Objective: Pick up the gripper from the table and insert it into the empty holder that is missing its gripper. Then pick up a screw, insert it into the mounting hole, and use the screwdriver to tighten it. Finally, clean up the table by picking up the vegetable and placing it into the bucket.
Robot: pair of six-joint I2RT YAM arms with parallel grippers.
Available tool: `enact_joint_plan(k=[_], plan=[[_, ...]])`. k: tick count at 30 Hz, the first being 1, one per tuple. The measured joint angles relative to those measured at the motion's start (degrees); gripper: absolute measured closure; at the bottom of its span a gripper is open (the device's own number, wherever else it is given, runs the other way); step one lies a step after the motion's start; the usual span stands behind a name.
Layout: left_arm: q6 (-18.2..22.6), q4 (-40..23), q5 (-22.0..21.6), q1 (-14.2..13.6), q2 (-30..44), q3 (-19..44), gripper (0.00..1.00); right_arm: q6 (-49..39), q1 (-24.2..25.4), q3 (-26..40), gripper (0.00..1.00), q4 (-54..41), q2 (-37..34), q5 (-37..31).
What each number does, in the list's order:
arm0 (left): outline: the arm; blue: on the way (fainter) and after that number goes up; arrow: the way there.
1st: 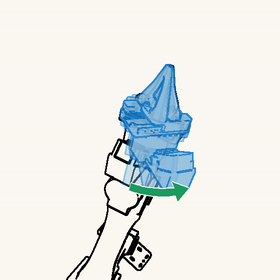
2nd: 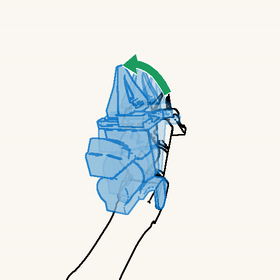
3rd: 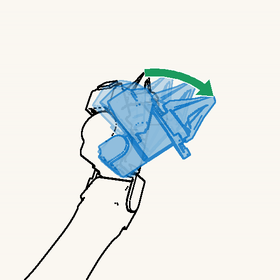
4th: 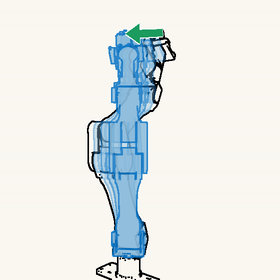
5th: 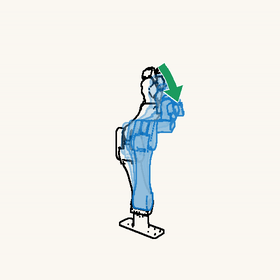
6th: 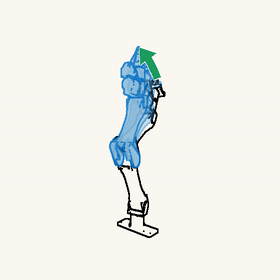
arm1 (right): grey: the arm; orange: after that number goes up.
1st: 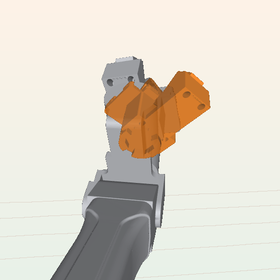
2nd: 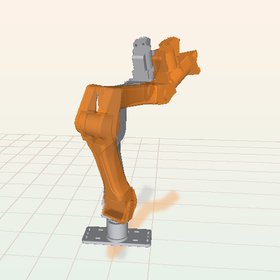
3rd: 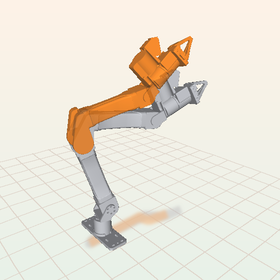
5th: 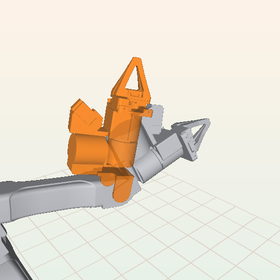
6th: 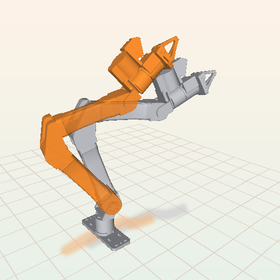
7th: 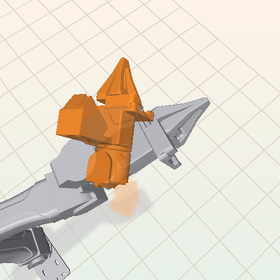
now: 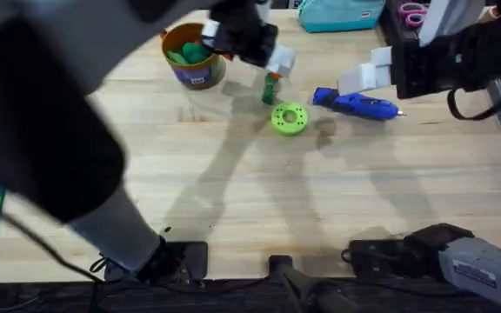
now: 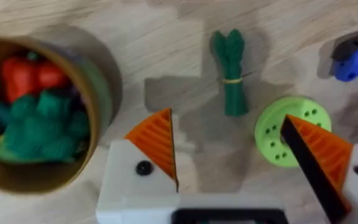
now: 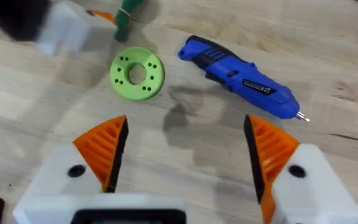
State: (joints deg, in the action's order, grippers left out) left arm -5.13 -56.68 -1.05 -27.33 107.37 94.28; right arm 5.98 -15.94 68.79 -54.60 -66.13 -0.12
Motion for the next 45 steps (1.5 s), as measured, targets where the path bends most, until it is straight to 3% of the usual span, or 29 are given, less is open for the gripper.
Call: enact_joint_plan(k=[10, 26, 29, 34, 39, 40, 45], plan=[[-0.13, -0.17, -0.59, -3.54, 16.54, 10.46, 0.004, 0.0, 0.0, 0.0, 0.005, -0.03, 0.0, 0.0], [-4.46, 2.0, -0.53, -3.71, 22.1, 11.69, 0.021, 0.0, 0.0, 0.0, 0.005, -0.03, 0.0, 0.0], [-5.05, 2.18, -0.2, -3.76, 22.12, 11.73, 0.137, 0.0, 0.0, 0.0, 0.005, -0.03, 0.0, 0.0], [-5.77, 2.42, -0.3, -3.87, 22.17, 11.76, 0.517, 0.0, 0.0, 0.0, 0.005, -0.03, 0.0, 0.0], [-5.97, 2.48, -0.39, -3.87, 22.17, 11.76, 0.752, 0.0, 0.0, 0.0, 0.005, -0.03, 0.0, 0.0], [-6.16, 2.44, -0.14, -3.87, 22.17, 11.87, 0.972, 0.0, 0.0, -0.02, 0.005, -0.03, 0.0, 0.0], [-5.9, 2.46, -0.14, -3.93, 22.32, 12.04, 0.996, 0.0, 0.0, -0.02, 0.005, -0.04, 0.0, 0.0]])
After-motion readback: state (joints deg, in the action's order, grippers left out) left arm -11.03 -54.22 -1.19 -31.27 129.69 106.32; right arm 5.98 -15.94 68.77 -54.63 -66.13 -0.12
